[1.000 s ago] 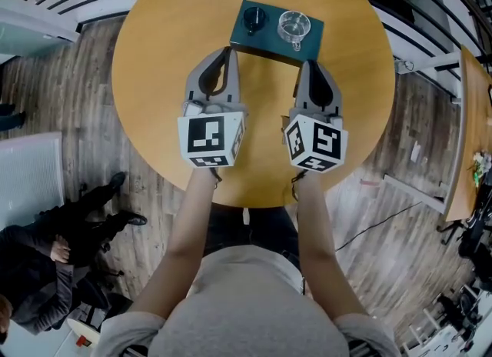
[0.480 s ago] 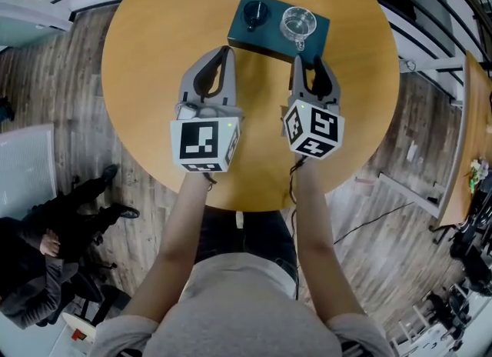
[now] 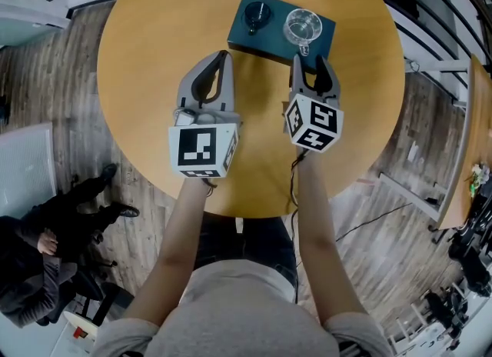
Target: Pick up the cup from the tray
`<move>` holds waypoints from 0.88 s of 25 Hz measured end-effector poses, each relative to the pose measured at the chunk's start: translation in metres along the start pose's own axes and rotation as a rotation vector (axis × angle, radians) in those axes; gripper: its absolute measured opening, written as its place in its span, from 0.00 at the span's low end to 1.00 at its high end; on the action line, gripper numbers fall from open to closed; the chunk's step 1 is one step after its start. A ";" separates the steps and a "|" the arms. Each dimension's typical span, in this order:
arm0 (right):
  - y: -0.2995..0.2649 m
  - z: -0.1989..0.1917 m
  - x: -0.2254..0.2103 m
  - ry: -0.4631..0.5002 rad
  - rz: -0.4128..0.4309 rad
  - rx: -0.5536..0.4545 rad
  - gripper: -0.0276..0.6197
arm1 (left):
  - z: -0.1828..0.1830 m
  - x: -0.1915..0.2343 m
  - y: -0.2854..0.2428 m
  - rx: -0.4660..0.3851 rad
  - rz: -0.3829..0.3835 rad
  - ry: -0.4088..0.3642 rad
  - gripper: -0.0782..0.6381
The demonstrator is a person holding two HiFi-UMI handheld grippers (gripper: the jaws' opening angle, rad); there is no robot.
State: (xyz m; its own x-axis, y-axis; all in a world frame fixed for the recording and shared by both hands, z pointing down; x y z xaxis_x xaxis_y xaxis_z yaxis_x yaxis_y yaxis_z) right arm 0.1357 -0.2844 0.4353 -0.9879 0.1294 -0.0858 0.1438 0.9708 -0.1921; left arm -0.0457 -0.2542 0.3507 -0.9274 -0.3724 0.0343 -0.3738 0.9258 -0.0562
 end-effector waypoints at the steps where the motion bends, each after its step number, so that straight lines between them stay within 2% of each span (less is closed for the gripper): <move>1: -0.002 -0.001 0.000 0.005 0.002 0.001 0.30 | -0.001 0.001 -0.001 0.002 0.000 0.001 0.12; 6: -0.014 -0.008 0.000 0.040 0.017 0.006 0.30 | -0.009 0.005 -0.002 0.014 0.009 0.009 0.12; 19: -0.030 -0.015 0.002 0.039 0.042 -0.005 0.30 | -0.023 0.009 -0.003 0.039 0.022 0.022 0.12; 22: -0.032 -0.015 0.001 0.057 0.034 -0.008 0.27 | -0.024 0.011 -0.003 0.043 0.024 0.021 0.12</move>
State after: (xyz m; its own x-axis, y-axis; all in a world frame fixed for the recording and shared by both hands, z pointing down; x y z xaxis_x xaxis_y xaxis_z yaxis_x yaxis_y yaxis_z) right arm 0.1295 -0.3121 0.4559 -0.9841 0.1736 -0.0366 0.1774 0.9672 -0.1821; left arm -0.0543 -0.2594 0.3752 -0.9357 -0.3487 0.0536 -0.3524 0.9305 -0.0997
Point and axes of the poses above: the fingertips, and each gripper's own axes: y backward along the fingers, x to its left, z out of its top, the point moved 3 cm from there along y, backward along the fingers, and after that the axes turned 6 degrees about -x, right-handed, at the moved point
